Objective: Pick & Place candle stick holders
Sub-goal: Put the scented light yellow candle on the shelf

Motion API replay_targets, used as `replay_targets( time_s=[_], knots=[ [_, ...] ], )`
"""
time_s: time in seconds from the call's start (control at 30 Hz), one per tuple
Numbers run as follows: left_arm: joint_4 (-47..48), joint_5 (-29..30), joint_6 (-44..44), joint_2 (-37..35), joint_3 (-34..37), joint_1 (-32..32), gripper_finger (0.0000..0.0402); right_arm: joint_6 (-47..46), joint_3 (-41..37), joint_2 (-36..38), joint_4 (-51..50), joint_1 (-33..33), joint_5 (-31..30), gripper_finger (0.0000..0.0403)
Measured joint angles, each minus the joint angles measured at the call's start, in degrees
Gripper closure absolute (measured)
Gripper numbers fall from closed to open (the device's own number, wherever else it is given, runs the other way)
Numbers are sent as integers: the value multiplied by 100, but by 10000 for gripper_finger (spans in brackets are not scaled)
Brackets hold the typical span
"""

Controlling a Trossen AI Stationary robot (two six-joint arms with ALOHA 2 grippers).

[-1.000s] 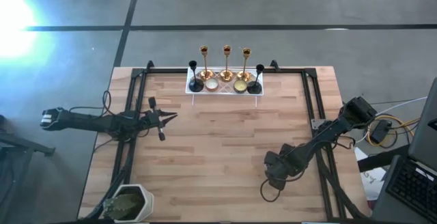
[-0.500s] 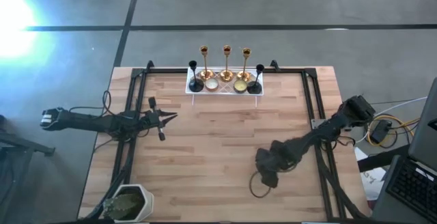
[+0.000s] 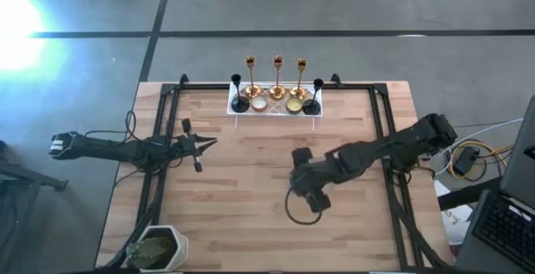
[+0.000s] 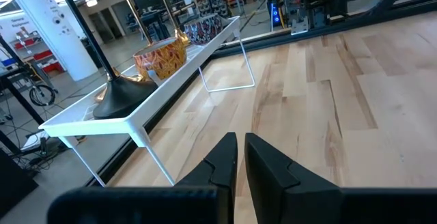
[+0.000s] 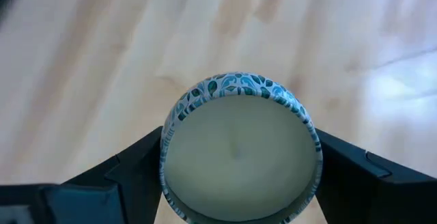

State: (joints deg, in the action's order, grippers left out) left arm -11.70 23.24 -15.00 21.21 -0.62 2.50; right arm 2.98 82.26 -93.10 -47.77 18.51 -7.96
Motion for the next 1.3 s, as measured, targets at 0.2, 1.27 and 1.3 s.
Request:
replay_targets(
  time_s=[0.2, 1.27, 1.3],
  knots=[
    [1, 0, -1, 0, 0, -1, 368, 1212, 743, -40, -658, -254, -811, 116],
    [24, 0, -2, 0, 0, -1, 368, 3553, 1780, -74, -1163, -1445, -637, 116],
    [24, -2, -2, 0, 0, 0, 368, 3899, 1782, -74, -1162, -1468, -587, 116]
  ],
)
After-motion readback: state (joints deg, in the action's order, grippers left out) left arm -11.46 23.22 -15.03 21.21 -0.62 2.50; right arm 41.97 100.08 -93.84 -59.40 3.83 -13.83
